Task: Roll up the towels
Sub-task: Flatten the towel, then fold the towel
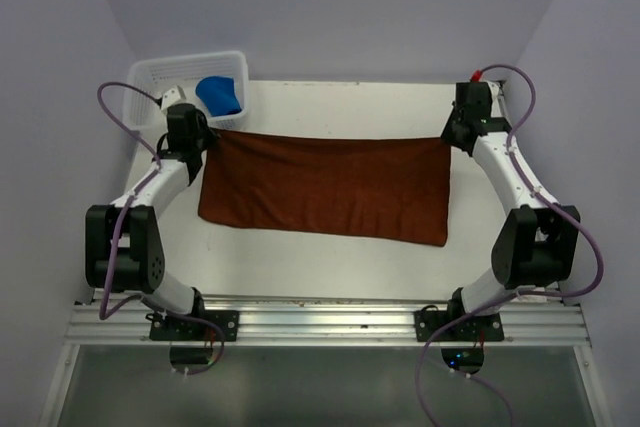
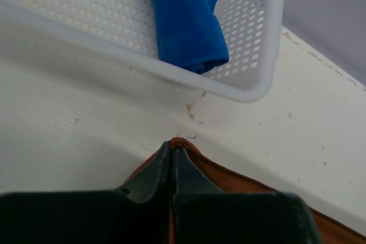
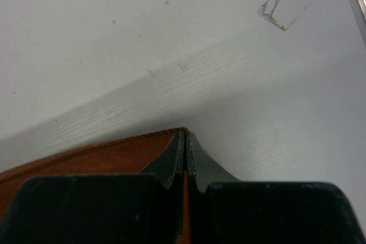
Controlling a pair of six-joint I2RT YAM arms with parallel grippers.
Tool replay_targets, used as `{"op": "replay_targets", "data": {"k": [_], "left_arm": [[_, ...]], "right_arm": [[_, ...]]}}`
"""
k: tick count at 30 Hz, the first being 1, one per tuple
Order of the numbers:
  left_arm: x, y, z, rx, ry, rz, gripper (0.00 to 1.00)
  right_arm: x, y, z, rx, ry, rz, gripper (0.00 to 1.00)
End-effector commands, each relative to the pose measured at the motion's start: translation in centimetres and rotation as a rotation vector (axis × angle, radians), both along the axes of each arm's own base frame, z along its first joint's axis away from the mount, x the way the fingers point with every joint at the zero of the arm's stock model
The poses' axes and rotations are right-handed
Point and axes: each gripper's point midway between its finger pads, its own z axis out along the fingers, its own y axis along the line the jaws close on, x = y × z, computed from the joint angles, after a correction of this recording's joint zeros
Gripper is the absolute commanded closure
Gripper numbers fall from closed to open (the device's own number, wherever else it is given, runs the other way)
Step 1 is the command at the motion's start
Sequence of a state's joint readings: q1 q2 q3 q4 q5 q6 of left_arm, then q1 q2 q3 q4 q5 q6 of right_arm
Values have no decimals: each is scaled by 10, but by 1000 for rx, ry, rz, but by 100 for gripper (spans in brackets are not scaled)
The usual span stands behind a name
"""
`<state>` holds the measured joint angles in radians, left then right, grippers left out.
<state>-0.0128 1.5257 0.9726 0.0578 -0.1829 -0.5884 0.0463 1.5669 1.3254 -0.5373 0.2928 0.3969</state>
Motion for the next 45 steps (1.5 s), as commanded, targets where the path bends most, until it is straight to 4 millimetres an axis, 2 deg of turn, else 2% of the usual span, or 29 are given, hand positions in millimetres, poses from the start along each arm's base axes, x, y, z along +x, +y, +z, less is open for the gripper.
{"op": "replay_targets", "data": {"k": [1,5,7,15,23,29,37,38,41,45], "left_arm": [[31,0,40,36,-159,-56,100],[27,0,33,56,-163,-69,100],[21,1,24,59,-144,-61,100],[-1,9,-7,72,-81,-19,100],[-15,16,-8,71,-66,27,100],[-27,19,-13,75,-43,50,100],[-49,22,-35,60,9,80,100],[-52,22,-32,54,-6,84,100],[-62,22,-40,49,-8,90,100],[-66,24,-46,50,26,100,100]], "right_arm": [[26,5,27,4,-106,42,100],[21,2,24,-9,-96,40,100],[14,1,20,-14,-85,38,100],[-17,-4,-10,-17,-13,12,100],[-48,-9,-18,-14,10,-15,100],[-70,-16,-14,-45,13,-40,100],[-100,-11,-27,-9,21,-34,100],[-102,-11,-23,-7,10,-36,100],[-114,-11,-28,-3,23,-36,100],[-128,-11,-35,7,34,-48,100]]}}
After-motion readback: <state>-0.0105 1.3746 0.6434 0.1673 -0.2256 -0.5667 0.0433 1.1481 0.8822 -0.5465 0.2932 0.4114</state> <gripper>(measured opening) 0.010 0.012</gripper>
